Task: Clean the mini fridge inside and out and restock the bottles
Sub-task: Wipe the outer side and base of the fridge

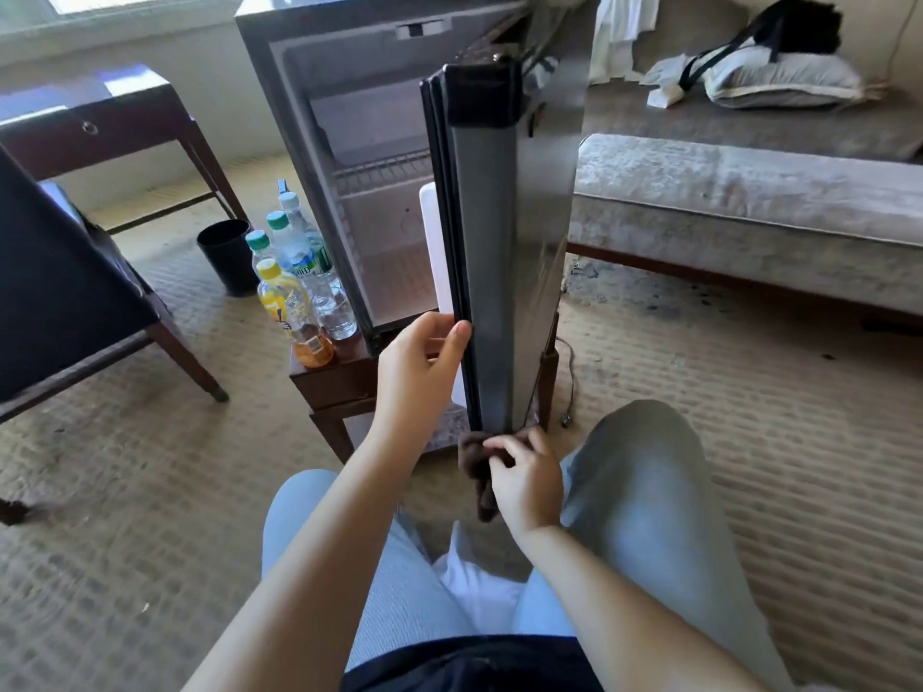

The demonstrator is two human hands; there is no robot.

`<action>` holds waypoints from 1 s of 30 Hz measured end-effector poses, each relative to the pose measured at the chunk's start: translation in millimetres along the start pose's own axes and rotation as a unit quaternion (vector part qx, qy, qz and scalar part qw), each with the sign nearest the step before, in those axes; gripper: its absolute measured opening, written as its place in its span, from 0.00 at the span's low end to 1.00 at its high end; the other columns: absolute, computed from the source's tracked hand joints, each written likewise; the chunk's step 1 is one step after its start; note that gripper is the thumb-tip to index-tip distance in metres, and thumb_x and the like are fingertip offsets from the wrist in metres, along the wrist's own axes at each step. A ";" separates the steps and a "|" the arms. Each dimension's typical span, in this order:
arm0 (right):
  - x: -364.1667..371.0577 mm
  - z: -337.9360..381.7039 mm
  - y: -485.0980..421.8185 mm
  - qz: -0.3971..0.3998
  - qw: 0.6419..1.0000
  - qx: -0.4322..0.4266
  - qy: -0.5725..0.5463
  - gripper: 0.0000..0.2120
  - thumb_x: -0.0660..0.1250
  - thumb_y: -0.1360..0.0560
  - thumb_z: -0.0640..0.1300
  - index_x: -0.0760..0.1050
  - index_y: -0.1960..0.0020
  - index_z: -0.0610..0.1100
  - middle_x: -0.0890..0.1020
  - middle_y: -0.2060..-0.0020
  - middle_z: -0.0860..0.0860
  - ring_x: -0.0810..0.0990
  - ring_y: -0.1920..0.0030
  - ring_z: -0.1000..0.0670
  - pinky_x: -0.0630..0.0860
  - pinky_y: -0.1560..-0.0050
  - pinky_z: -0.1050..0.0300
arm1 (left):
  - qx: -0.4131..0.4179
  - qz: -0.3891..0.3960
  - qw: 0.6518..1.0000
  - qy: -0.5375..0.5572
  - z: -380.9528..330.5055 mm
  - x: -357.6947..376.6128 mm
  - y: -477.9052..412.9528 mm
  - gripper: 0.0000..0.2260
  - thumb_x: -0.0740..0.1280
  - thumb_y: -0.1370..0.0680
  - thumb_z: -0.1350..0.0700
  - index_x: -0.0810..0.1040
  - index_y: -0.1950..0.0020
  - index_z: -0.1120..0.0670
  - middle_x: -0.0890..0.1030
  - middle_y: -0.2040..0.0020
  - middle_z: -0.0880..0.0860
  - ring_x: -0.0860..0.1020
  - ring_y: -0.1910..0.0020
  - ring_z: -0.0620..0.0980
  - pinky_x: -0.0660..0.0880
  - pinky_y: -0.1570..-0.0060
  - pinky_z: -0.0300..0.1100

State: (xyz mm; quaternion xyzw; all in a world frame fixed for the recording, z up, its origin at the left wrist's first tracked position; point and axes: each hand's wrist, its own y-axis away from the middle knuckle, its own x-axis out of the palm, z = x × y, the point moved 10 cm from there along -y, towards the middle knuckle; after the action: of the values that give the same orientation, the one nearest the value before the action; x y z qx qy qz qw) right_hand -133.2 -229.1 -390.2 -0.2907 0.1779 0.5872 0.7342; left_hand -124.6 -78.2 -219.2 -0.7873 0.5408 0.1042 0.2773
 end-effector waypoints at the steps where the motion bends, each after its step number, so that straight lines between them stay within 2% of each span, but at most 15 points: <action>1: -17.6 19.6 -3.3 -0.050 0.997 -0.043 -0.030 0.09 0.71 0.33 0.35 0.83 0.58 0.47 0.75 0.60 0.49 0.79 0.58 0.45 0.70 0.56 0.62 | 0.004 0.000 1.000 0.001 -0.6 -0.4 -0.3 0.03 0.66 0.22 0.53 0.78 0.52 0.51 0.79 0.61 0.40 0.77 0.62 0.35 0.68 0.62 0.23; 3: -53.4 62.1 -8.2 -0.144 0.979 -0.132 -0.066 0.06 0.70 0.33 0.37 0.83 0.58 0.44 0.76 0.62 0.47 0.77 0.61 0.49 0.70 0.56 0.67 | 0.007 -0.002 1.000 0.000 -0.1 -0.7 0.4 0.01 0.67 0.22 0.54 0.78 0.52 0.50 0.79 0.61 0.40 0.77 0.62 0.34 0.69 0.61 0.24; 5: -81.1 92.7 -13.6 -0.192 0.960 -0.171 -0.110 0.06 0.71 0.32 0.36 0.84 0.56 0.42 0.77 0.60 0.47 0.76 0.59 0.52 0.69 0.52 0.72 | 0.002 -0.009 1.000 0.003 1.1 -1.8 1.6 0.02 0.67 0.22 0.54 0.78 0.52 0.51 0.79 0.61 0.42 0.77 0.62 0.35 0.69 0.61 0.24; 9: -90.3 107.4 -18.1 -0.201 0.949 -0.216 -0.115 0.06 0.71 0.31 0.34 0.84 0.55 0.41 0.77 0.60 0.46 0.76 0.59 0.52 0.71 0.53 0.68 | -0.017 -0.011 1.000 0.022 5.0 -1.8 3.2 0.03 0.67 0.22 0.54 0.80 0.51 0.51 0.81 0.60 0.45 0.78 0.61 0.38 0.73 0.59 0.30; 12: -48.7 67.7 -10.0 -0.145 0.973 -0.164 -0.080 0.06 0.71 0.32 0.35 0.83 0.58 0.43 0.77 0.61 0.48 0.77 0.61 0.50 0.70 0.55 0.68 | -0.031 -0.014 0.999 0.036 11.5 -3.0 1.7 0.03 0.66 0.22 0.55 0.79 0.50 0.51 0.82 0.55 0.47 0.79 0.59 0.39 0.76 0.55 0.36; 15: 9.3 4.2 -5.8 0.022 0.999 -0.015 -0.037 0.10 0.71 0.33 0.32 0.84 0.58 0.46 0.77 0.57 0.48 0.79 0.55 0.45 0.67 0.56 0.65 | -0.040 -0.005 0.998 0.058 18.2 -2.4 2.1 0.06 0.67 0.22 0.57 0.79 0.46 0.54 0.82 0.51 0.48 0.80 0.53 0.41 0.79 0.49 0.42; 17: 22.1 -13.8 -3.9 0.072 0.997 0.037 -0.013 0.10 0.70 0.32 0.33 0.84 0.58 0.47 0.77 0.55 0.49 0.79 0.52 0.44 0.66 0.56 0.65 | -0.040 0.002 0.997 0.068 20.3 -1.9 4.1 0.08 0.67 0.22 0.57 0.79 0.44 0.53 0.82 0.50 0.48 0.81 0.51 0.43 0.79 0.47 0.44; 18: 14.8 -4.8 -6.8 0.052 0.998 0.017 -0.015 0.10 0.70 0.33 0.34 0.84 0.58 0.47 0.77 0.57 0.48 0.79 0.54 0.44 0.68 0.56 0.63 | -0.041 0.004 0.997 0.071 21.2 -2.1 5.1 0.08 0.67 0.22 0.58 0.79 0.44 0.53 0.83 0.49 0.48 0.81 0.50 0.43 0.78 0.47 0.42; 21: -45.2 71.9 -18.6 -0.070 0.987 -0.122 -0.071 0.09 0.71 0.34 0.34 0.83 0.57 0.45 0.77 0.60 0.48 0.79 0.60 0.47 0.72 0.58 0.61 | -0.048 0.003 0.996 0.072 23.7 -5.3 7.1 0.10 0.66 0.22 0.58 0.79 0.42 0.55 0.83 0.49 0.50 0.80 0.52 0.39 0.75 0.51 0.31; 23: -96.3 127.6 -27.0 -0.154 0.956 -0.227 -0.108 0.08 0.71 0.33 0.33 0.83 0.56 0.43 0.77 0.61 0.47 0.77 0.60 0.50 0.71 0.57 0.64 | -0.055 0.000 0.995 0.080 24.5 -7.9 8.1 0.07 0.65 0.21 0.56 0.79 0.45 0.56 0.82 0.53 0.48 0.78 0.57 0.34 0.71 0.56 0.26; 25: -137.5 170.8 -34.6 -0.217 0.920 -0.307 -0.112 0.07 0.71 0.31 0.33 0.83 0.56 0.41 0.76 0.61 0.45 0.76 0.59 0.50 0.72 0.56 0.63 | -0.054 -0.011 0.993 0.107 21.1 -12.2 9.3 0.09 0.62 0.20 0.48 0.78 0.51 0.51 0.80 0.58 0.45 0.77 0.59 0.35 0.71 0.58 0.28; 28: -137.0 181.5 -42.4 -0.203 0.910 -0.345 -0.106 0.07 0.70 0.30 0.33 0.83 0.55 0.41 0.76 0.60 0.44 0.76 0.58 0.49 0.72 0.54 0.63 | -0.043 -0.038 0.985 0.161 17.3 -17.6 8.5 0.15 0.57 0.21 0.41 0.79 0.49 0.47 0.82 0.53 0.48 0.80 0.48 0.46 0.75 0.46 0.44; 30: -99.0 149.7 -43.7 -0.138 0.937 -0.306 -0.095 0.08 0.70 0.31 0.33 0.83 0.54 0.42 0.77 0.57 0.45 0.76 0.55 0.50 0.70 0.49 0.67 | -0.042 -0.055 0.985 0.159 14.9 -22.8 6.3 0.16 0.58 0.22 0.42 0.78 0.45 0.50 0.82 0.50 0.46 0.79 0.46 0.43 0.74 0.43 0.42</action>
State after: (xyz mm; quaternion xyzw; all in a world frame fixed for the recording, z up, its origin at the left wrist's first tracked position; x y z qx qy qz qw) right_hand -127.4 -215.2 -206.1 -0.4657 -0.1224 0.5312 0.6971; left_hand -137.3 -53.5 -223.0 -0.8332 0.5293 -0.0146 0.1596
